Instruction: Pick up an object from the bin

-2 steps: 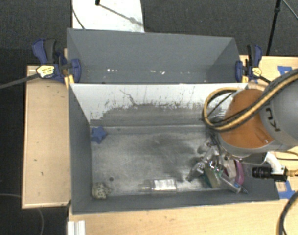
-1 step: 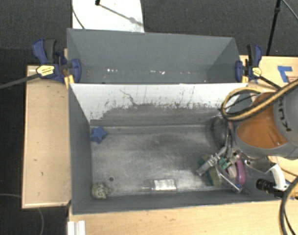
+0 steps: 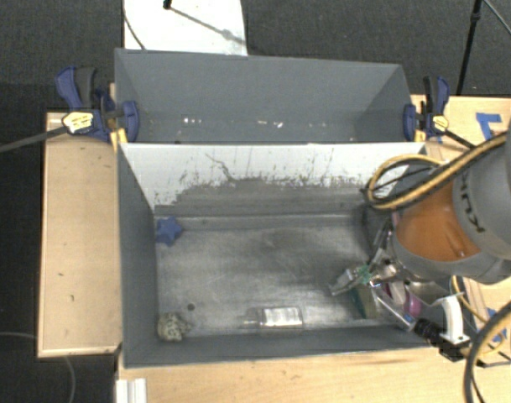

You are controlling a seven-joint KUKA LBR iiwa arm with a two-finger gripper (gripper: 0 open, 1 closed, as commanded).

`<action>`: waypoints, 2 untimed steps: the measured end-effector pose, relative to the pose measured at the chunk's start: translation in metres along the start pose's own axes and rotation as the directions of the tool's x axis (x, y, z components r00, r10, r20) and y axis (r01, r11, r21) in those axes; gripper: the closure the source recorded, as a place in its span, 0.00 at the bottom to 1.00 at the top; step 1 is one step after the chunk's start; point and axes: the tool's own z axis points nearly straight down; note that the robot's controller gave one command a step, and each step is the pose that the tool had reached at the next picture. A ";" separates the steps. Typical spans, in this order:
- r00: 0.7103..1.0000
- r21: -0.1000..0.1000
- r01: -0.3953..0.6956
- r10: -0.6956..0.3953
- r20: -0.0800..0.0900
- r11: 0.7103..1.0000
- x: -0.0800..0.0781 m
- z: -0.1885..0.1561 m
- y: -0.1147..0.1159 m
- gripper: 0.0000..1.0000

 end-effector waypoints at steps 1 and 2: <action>1.000 -0.001 -0.002 0.002 0.007 1.000 -0.004 -0.001 -0.001 1.00; 1.000 0.012 0.004 -0.004 -0.002 1.000 -0.005 -0.039 0.001 1.00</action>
Offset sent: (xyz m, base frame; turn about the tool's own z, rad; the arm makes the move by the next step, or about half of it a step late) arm 0.0000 0.0000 0.0000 0.0000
